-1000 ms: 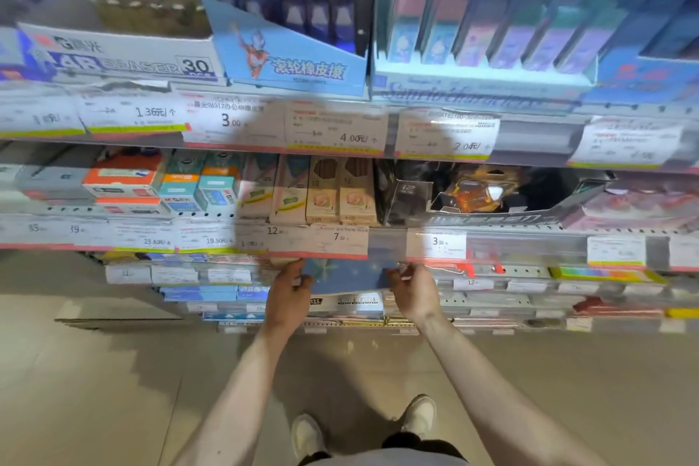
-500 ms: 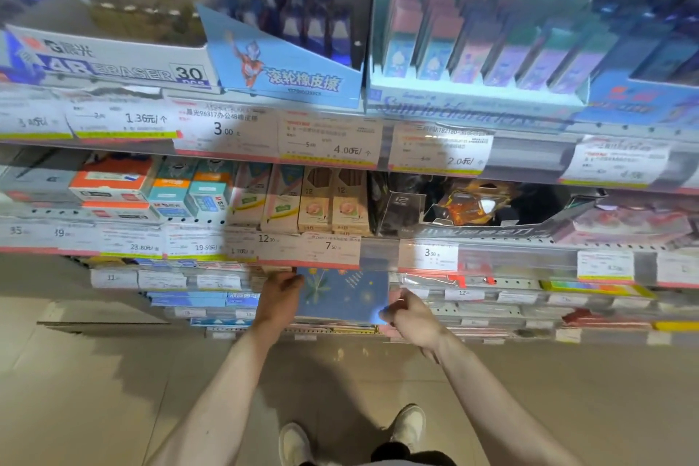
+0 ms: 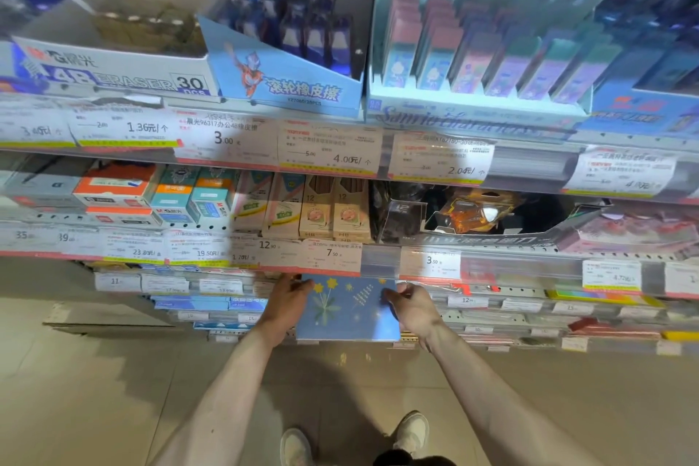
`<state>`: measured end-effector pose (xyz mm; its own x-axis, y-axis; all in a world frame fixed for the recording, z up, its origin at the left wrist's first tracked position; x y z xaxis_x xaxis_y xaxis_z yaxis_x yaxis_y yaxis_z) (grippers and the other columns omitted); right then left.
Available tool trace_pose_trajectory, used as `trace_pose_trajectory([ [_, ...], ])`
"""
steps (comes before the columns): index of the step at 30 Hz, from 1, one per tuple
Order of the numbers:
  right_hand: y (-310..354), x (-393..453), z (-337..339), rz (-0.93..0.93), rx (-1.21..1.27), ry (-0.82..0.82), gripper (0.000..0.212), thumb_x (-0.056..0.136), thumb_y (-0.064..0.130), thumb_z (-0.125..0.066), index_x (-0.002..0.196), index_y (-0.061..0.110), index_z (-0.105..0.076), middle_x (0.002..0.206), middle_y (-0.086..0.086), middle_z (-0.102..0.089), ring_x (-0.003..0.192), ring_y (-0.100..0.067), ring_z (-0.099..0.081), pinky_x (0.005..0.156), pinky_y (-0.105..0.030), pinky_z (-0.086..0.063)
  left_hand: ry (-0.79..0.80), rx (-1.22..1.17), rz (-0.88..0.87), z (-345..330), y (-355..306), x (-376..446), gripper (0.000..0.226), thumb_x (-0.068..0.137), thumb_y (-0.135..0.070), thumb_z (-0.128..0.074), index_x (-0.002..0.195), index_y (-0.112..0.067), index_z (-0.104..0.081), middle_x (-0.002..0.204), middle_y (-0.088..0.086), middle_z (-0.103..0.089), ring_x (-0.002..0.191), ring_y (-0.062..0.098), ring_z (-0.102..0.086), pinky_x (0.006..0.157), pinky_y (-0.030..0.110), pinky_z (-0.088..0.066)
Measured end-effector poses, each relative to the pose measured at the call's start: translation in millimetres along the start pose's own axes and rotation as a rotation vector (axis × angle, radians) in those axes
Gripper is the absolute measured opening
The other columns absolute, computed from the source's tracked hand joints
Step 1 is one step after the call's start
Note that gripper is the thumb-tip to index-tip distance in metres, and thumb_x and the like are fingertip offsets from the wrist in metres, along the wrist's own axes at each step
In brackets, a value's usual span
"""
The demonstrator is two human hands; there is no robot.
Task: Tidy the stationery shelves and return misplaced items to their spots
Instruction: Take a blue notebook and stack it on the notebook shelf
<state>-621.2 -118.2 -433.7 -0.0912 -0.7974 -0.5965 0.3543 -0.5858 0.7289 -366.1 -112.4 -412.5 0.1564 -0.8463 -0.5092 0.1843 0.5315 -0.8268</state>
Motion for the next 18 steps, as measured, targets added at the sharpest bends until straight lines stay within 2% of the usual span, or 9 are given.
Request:
trace_pose_trajectory([
  [2, 0.0, 2.2, 0.9, 0.010, 0.018, -0.001, 0.022, 0.092, 0.021, -0.067, 0.076, 0.014, -0.055, 0.057, 0.000, -0.054, 0.052, -0.016, -0.038, 0.050, -0.025, -0.032, 0.003, -0.030, -0.016, 0.4, -2.8, -1.8, 0.032, 0.099, -0.011, -0.054, 0.130, -0.018, -0.052, 0.116, -0.007, -0.059, 0.113, 0.018, -0.056, 0.102, 0.036, -0.044],
  [5, 7.3, 2.5, 4.4, 0.054, 0.021, -0.019, 0.039, 0.093, 0.017, -0.067, 0.065, 0.020, -0.040, 0.055, 0.001, -0.045, 0.051, -0.015, -0.036, 0.049, -0.025, -0.031, -0.001, -0.083, -0.017, 2.6, -3.9, -4.0, 0.029, 0.100, -0.013, -0.054, 0.128, -0.021, -0.051, 0.119, -0.007, -0.056, 0.116, 0.015, -0.052, 0.103, 0.033, -0.041],
  [7, 11.5, 0.7, 7.4, 0.064, 0.045, -0.038, 0.034, 0.094, 0.015, -0.066, 0.066, 0.023, -0.049, 0.052, 0.010, -0.049, 0.050, -0.009, -0.040, 0.049, -0.021, -0.033, 0.010, -0.114, -0.026, 1.5, -3.0, -3.8, 0.029, 0.101, -0.014, -0.054, 0.127, -0.025, -0.051, 0.118, -0.010, -0.058, 0.119, 0.015, -0.053, 0.105, 0.036, -0.041],
  [9, 18.9, -3.5, 10.7, 0.092, 0.086, -0.052, 0.022, 0.095, 0.011, -0.064, 0.077, 0.023, -0.061, 0.060, 0.013, -0.056, 0.054, -0.004, -0.046, 0.051, -0.016, -0.036, 0.019, -0.141, -0.061, 0.5, -7.8, -5.3, 0.027, 0.101, -0.014, -0.054, 0.121, -0.032, -0.053, 0.115, -0.018, -0.060, 0.118, 0.013, -0.054, 0.107, 0.040, -0.043],
  [13, 26.7, -10.2, 17.0, 0.120, 0.122, -0.028, 0.015, 0.095, 0.011, -0.062, 0.091, 0.025, -0.067, 0.065, 0.016, -0.058, 0.056, 0.001, -0.045, 0.052, -0.012, -0.035, 0.029, -0.175, -0.099, -1.5, -18.6, -8.7, 0.029, 0.100, -0.015, -0.056, 0.106, -0.044, -0.056, 0.111, -0.024, -0.060, 0.114, 0.011, -0.056, 0.105, 0.040, -0.044],
  [15, 27.2, -12.5, 17.8, 0.120, 0.128, 0.002, 0.015, 0.095, 0.010, -0.062, 0.095, 0.023, -0.067, 0.069, 0.016, -0.060, 0.058, 0.001, -0.046, 0.055, -0.014, -0.036, 0.028, -0.181, -0.091, 0.6, -19.2, -11.5, 0.030, 0.100, -0.013, -0.056, 0.108, -0.041, -0.055, 0.110, -0.025, -0.058, 0.115, 0.011, -0.055, 0.106, 0.038, -0.042],
  [18, 24.4, -14.3, 15.4, 0.109, 0.093, 0.014, 0.026, 0.096, 0.014, -0.060, 0.075, 0.027, -0.057, 0.052, 0.019, -0.056, 0.049, 0.004, -0.046, 0.052, -0.012, -0.034, 0.042, -0.189, -0.069, 3.3, -11.1, -14.3, 0.033, 0.099, -0.012, -0.057, 0.126, -0.029, -0.054, 0.122, -0.011, -0.063, 0.122, 0.015, -0.056, 0.109, 0.040, -0.042],
])
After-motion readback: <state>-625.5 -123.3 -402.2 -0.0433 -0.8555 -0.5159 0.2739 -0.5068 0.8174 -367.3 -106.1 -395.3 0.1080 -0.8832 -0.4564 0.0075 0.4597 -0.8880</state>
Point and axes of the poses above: each hand's wrist, its own x-axis towards the middle knuckle, its own z-axis out of the back of the hand, y = z × x, the point moved 9 cm from there along x, towards the middle knuckle
